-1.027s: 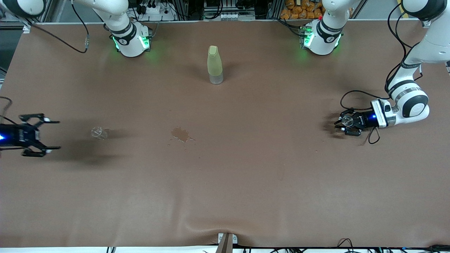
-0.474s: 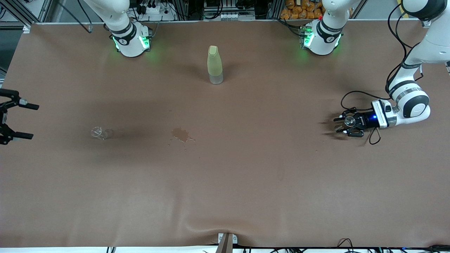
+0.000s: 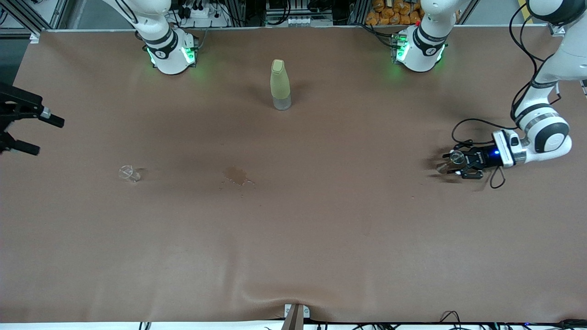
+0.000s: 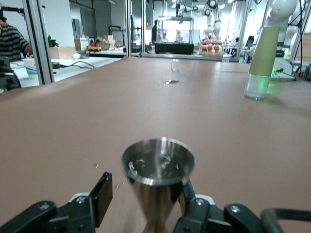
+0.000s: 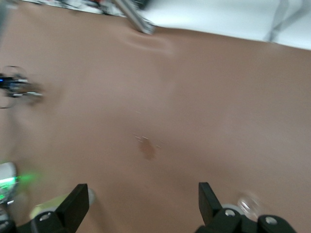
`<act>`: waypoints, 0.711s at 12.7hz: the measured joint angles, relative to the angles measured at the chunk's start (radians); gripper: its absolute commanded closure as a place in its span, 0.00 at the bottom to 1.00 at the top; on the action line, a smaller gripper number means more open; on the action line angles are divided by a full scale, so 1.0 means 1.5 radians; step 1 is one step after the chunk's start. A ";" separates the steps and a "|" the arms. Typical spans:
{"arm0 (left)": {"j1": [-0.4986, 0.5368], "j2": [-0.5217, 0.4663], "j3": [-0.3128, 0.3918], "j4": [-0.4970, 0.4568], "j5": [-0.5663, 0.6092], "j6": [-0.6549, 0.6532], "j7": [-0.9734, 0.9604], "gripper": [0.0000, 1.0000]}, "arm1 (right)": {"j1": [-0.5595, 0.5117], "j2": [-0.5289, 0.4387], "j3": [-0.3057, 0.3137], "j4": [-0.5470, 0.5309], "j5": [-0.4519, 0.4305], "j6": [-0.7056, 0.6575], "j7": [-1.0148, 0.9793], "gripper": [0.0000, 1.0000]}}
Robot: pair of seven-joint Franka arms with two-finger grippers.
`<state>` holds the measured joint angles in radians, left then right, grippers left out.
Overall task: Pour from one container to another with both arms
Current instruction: 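Withdraw the right gripper while the left gripper sets down the jigger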
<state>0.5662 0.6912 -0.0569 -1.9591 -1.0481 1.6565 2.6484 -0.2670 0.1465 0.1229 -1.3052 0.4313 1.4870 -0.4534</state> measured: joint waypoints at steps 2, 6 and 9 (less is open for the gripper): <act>0.017 0.000 0.000 0.018 0.022 -0.001 -0.017 0.21 | 0.067 -0.013 -0.065 -0.005 -0.119 -0.008 0.060 0.00; 0.040 -0.006 0.000 0.106 0.089 -0.014 -0.173 0.00 | 0.187 -0.017 -0.192 -0.021 -0.208 -0.071 0.166 0.00; 0.043 -0.021 -0.003 0.239 0.138 -0.077 -0.390 0.00 | 0.190 -0.044 -0.203 -0.072 -0.253 -0.043 0.207 0.00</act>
<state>0.6303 0.6602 -0.0613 -1.6010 -0.8404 1.5416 2.0641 0.0184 0.0803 -0.1809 -1.4125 0.0512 1.4219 -0.1431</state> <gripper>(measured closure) 0.000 0.000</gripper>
